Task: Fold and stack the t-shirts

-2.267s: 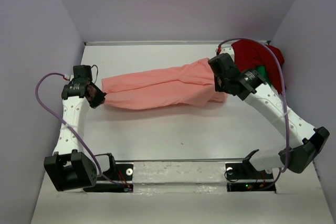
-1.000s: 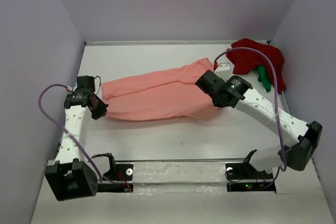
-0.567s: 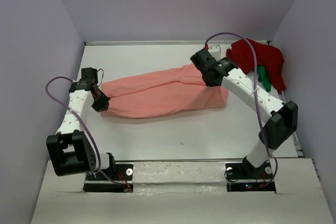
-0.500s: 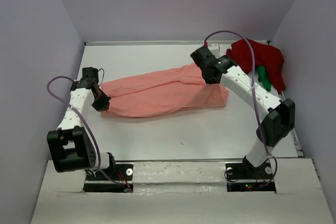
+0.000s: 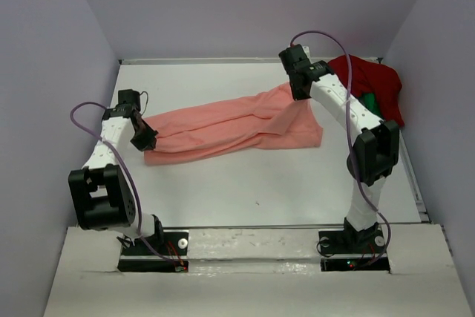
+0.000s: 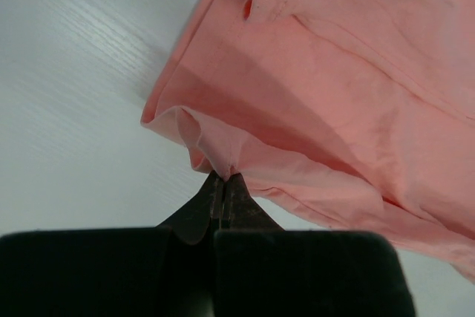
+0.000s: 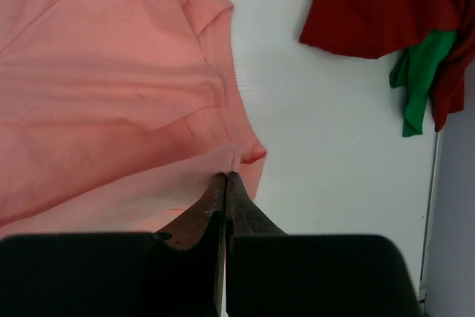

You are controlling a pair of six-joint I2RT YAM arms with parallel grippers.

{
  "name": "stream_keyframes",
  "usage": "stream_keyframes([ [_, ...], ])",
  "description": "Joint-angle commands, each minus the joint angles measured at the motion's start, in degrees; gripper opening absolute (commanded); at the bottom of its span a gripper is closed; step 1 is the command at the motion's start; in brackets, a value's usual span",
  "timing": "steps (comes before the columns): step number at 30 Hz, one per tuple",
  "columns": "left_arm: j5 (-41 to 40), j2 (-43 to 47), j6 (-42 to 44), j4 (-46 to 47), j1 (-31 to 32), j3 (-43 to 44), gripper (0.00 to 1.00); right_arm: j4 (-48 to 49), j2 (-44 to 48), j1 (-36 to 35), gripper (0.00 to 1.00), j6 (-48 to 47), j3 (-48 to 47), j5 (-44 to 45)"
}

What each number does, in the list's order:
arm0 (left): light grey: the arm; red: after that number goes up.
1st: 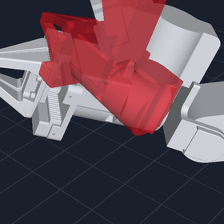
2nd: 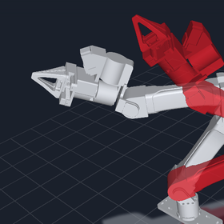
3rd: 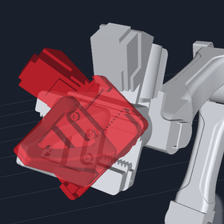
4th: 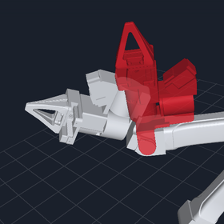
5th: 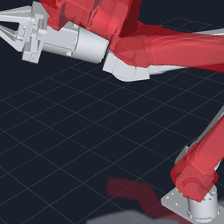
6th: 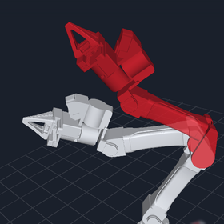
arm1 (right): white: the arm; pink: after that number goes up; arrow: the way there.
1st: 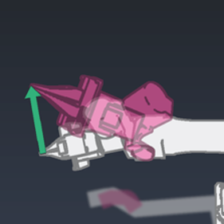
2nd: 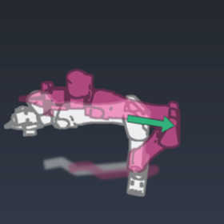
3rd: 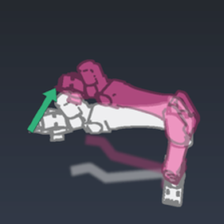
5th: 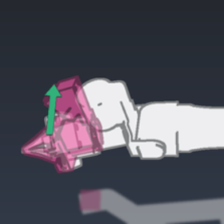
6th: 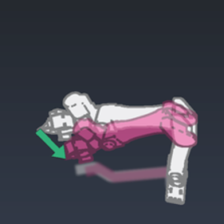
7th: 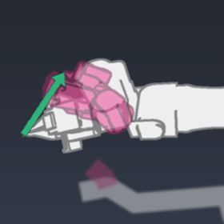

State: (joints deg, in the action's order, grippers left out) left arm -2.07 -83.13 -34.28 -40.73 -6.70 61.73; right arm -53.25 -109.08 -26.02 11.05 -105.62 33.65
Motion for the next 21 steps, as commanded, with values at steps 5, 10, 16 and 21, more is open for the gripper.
stream_keyframes([
  [5,-0.66,-1.77,1.68,0.30,0.37,2.43,0.00,4.03,-5.00,1.06,0.00,-5.85,-5.99,-7.27],
  [10,-1.01,-3.00,1.24,0.74,0.37,2.86,0.00,4.56,-7.90,1.06,0.00,-6.91,-8.81,-8.25],
  [16,-1.98,-4.32,0.27,1.62,0.37,4.53,0.00,4.92,-9.05,1.59,0.00,-7.44,-11.71,-7.90],
  [21,-1.80,-8.35,0.01,1.18,0.37,8.57,0.00,4.83,-10.89,2.11,0.00,-7.97,-13.29,-7.99],
])
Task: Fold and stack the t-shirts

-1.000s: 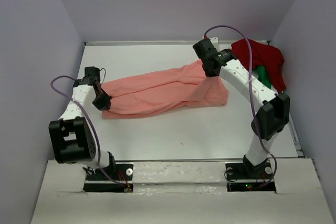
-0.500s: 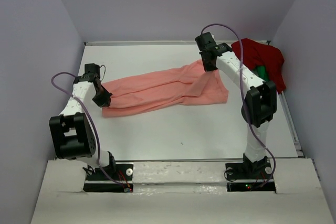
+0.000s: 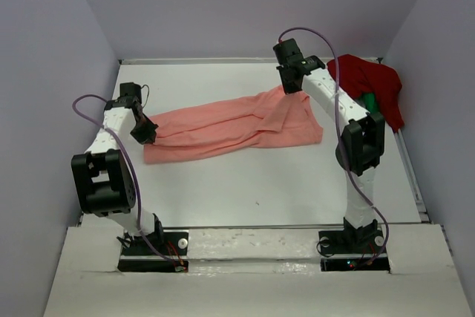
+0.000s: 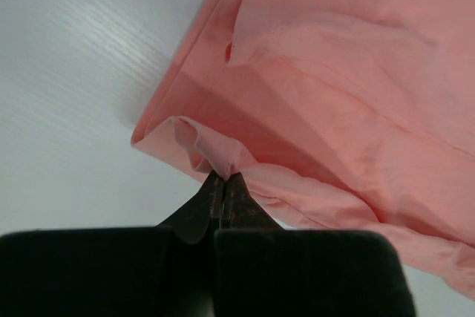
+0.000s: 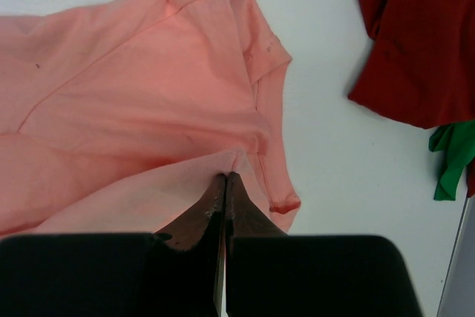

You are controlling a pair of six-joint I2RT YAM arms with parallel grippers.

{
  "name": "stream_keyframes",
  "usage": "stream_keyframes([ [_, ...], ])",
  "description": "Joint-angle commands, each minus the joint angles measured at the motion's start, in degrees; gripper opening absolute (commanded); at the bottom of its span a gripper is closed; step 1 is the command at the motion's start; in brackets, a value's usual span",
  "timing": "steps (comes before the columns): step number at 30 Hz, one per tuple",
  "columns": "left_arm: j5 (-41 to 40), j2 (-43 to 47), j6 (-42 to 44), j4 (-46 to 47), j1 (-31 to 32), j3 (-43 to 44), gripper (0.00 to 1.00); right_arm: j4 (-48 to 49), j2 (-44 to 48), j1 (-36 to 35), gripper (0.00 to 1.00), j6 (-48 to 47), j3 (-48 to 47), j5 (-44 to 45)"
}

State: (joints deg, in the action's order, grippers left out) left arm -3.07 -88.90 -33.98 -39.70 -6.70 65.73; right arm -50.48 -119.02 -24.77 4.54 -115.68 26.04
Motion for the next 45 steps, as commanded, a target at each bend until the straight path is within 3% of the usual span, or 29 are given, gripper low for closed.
stream_keyframes([
  [1,-0.88,-3.29,-0.39,-0.28,0.37,6.06,0.00,2.05,-1.12,0.87,0.00,-1.46,-3.85,-0.12],
  [13,-2.38,-8.39,-0.30,0.42,0.28,9.59,0.00,1.70,-4.81,2.45,0.00,-2.34,-9.30,-0.47],
  [45,-2.64,-10.50,0.05,1.29,-2.35,8.97,0.00,2.22,-12.64,7.90,0.00,-3.57,-14.75,-5.74],
])
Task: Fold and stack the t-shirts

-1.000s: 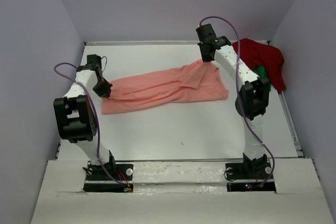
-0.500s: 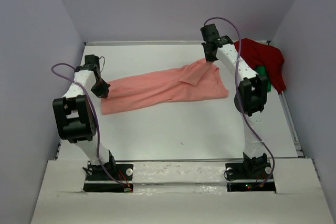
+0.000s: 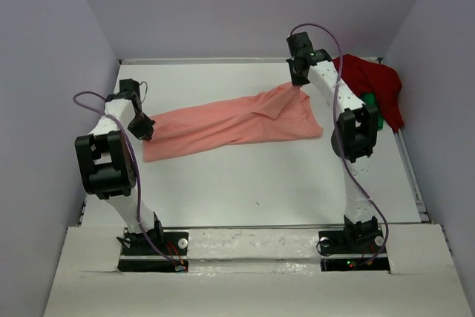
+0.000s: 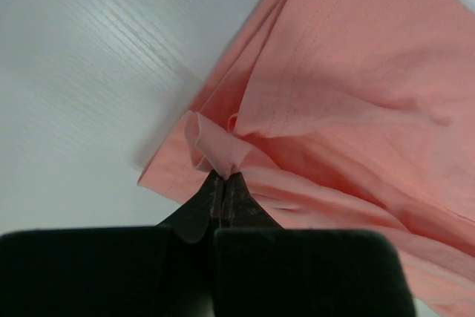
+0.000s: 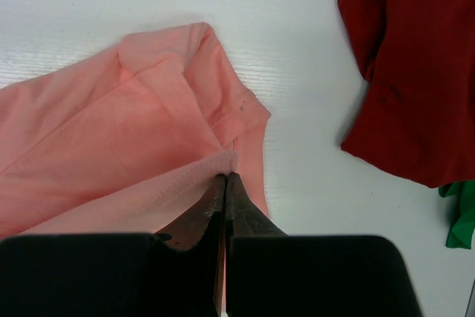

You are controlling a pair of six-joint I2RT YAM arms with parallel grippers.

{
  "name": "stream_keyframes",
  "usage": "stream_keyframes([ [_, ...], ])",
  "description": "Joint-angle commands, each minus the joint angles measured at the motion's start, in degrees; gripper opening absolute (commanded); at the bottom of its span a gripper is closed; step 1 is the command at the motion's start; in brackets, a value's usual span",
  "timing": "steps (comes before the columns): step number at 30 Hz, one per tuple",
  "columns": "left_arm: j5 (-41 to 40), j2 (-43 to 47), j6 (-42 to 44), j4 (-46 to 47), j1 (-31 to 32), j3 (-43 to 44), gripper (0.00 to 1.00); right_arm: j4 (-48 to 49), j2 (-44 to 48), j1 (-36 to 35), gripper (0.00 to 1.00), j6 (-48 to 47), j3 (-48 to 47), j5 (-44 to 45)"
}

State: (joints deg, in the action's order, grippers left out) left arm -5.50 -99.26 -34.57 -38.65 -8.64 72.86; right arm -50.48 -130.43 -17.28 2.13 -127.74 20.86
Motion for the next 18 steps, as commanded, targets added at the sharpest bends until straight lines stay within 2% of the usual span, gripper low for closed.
stream_keyframes([
  [1,-0.22,-0.40,0.55,0.33,-0.41,1.85,0.00,2.31,-1.58,0.40,0.00,-1.43,-2.69,-0.56],
  [12,-0.39,-3.92,1.17,1.48,-0.50,3.52,0.00,2.49,-6.06,1.46,0.00,-1.51,-7.60,-1.17],
  [16,-0.57,-4.45,1.08,2.18,-0.50,3.78,0.04,2.40,-6.94,1.98,0.00,-3.27,-8.31,-2.05],
  [17,-0.39,-4.53,1.25,2.79,-0.50,3.52,0.11,2.49,-7.12,1.98,0.00,-3.27,-8.66,-1.88],
  [18,-0.04,-4.62,1.26,3.06,-0.50,3.34,0.13,2.49,-7.29,1.98,0.00,-3.27,-8.66,-2.14],
])
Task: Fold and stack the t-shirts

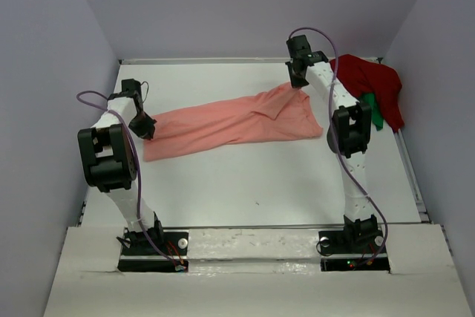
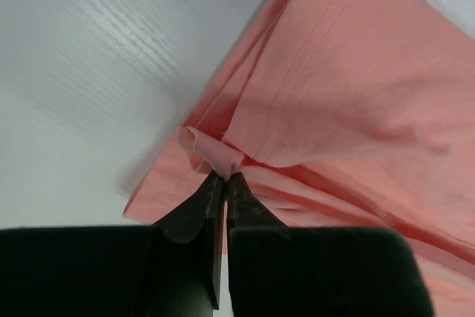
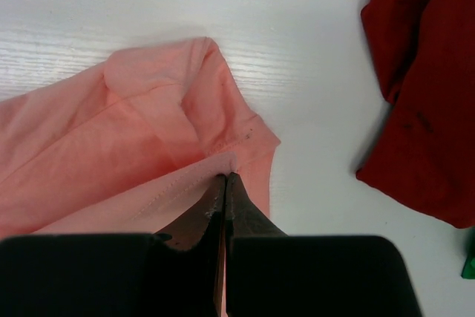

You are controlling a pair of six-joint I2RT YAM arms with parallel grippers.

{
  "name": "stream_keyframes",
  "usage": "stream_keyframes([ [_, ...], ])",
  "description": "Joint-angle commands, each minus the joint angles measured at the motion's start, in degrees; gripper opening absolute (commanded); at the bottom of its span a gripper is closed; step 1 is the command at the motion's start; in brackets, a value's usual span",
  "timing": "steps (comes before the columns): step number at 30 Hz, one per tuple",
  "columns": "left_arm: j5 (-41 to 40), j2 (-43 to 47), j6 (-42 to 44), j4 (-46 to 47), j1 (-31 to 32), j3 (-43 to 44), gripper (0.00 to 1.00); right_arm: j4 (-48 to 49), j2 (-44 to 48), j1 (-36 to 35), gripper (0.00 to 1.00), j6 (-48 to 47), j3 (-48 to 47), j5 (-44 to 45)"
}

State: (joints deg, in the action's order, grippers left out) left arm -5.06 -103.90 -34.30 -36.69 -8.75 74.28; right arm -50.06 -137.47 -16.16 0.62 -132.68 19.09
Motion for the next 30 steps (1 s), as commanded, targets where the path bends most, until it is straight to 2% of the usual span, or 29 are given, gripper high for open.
stream_keyframes([
  [1,-0.83,-0.34,0.91,1.09,-0.47,2.09,0.16,2.08,-0.52,1.39,0.00,-1.68,-3.90,-0.63],
  [3,-2.05,-0.34,0.91,1.09,-0.48,2.18,0.24,2.16,-0.87,1.40,0.03,-1.94,-3.99,-0.98],
  [4,-2.67,-0.17,0.82,1.27,-0.47,2.01,0.30,2.16,-1.04,1.40,0.10,-1.94,-3.99,-1.68],
  [5,-3.20,0.01,0.73,1.27,-0.47,2.10,0.31,2.51,-1.05,1.40,0.18,-1.94,-3.81,-1.60],
  [6,-4.07,0.10,0.56,1.27,-0.47,2.10,0.34,2.60,-1.22,1.40,0.44,-1.94,-3.90,-1.95],
  [8,-5.39,0.62,0.73,1.62,-0.47,2.27,0.44,2.86,-1.48,1.40,0.60,-2.03,-4.51,-2.48],
  [11,-6.19,0.54,1.08,1.36,-0.47,3.50,0.54,3.04,-2.01,1.92,0.68,-2.55,-6.26,-3.79],
  [14,-7.15,0.80,1.08,1.27,-0.47,4.55,0.61,3.22,-2.10,1.92,0.72,-2.91,-7.06,-4.67],
  [20,-14.78,3.78,1.69,0.13,0.66,6.75,0.62,3.13,0.70,1.92,0.75,-2.91,-4.79,-4.50],
  [23,-15.51,5.36,1.61,-0.31,1.46,6.41,0.62,3.22,3.78,1.92,0.75,-2.38,-1.98,-4.15],
  [26,-13.40,8.61,2.75,0.65,3.65,4.65,0.61,2.60,8.26,1.14,0.71,-0.89,3.20,-3.01],
  [29,-11.56,12.92,3.36,2.05,7.07,1.93,0.59,5.93,12.47,0.34,0.62,-0.97,9.35,-3.27],
  [30,-11.99,13.89,3.19,1.97,10.74,1.57,0.59,6.90,14.49,-0.18,0.53,-0.80,12.42,-4.05],
])
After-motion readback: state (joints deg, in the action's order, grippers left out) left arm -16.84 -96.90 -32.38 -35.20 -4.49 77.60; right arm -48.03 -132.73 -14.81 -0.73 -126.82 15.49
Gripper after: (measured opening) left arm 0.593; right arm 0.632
